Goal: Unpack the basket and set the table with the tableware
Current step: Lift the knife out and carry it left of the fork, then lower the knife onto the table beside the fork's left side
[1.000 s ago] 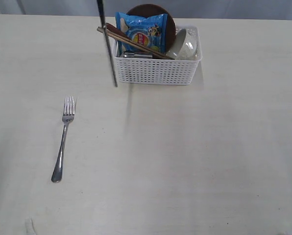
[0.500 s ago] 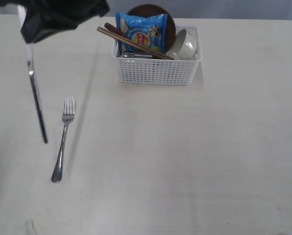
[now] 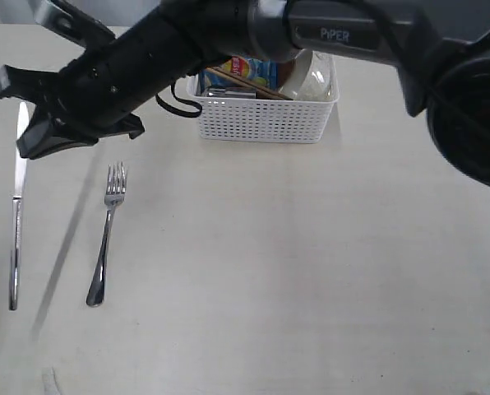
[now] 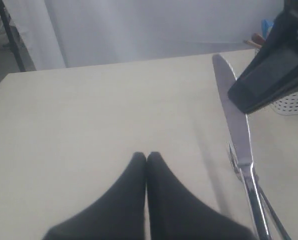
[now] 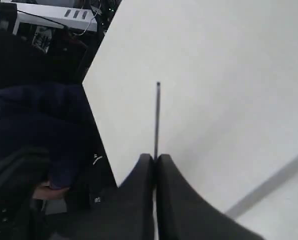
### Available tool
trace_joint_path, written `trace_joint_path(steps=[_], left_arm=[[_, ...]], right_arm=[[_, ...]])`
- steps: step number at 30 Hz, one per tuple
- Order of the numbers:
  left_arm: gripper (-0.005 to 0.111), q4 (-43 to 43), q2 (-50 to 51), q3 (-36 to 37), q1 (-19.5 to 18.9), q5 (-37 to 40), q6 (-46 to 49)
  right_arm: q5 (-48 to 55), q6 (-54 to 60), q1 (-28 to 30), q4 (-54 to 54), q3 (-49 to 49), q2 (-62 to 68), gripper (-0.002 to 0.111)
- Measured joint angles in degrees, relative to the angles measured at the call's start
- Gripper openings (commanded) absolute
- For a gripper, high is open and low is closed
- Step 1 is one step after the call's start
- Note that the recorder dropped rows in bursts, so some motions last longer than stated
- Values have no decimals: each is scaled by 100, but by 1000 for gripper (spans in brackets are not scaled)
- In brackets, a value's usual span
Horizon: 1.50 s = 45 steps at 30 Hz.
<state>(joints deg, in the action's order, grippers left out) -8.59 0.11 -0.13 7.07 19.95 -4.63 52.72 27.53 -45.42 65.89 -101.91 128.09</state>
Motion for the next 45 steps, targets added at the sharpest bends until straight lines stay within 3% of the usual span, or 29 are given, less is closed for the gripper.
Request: trace_joint_path(steps=[10,45], left_arm=[[0,0,0,0,0,0,0],[0,0,0,0,0,0,0]], right_arm=[[394,332,516,709,0,628,0],[-37,718,520,795,0,1105,0]])
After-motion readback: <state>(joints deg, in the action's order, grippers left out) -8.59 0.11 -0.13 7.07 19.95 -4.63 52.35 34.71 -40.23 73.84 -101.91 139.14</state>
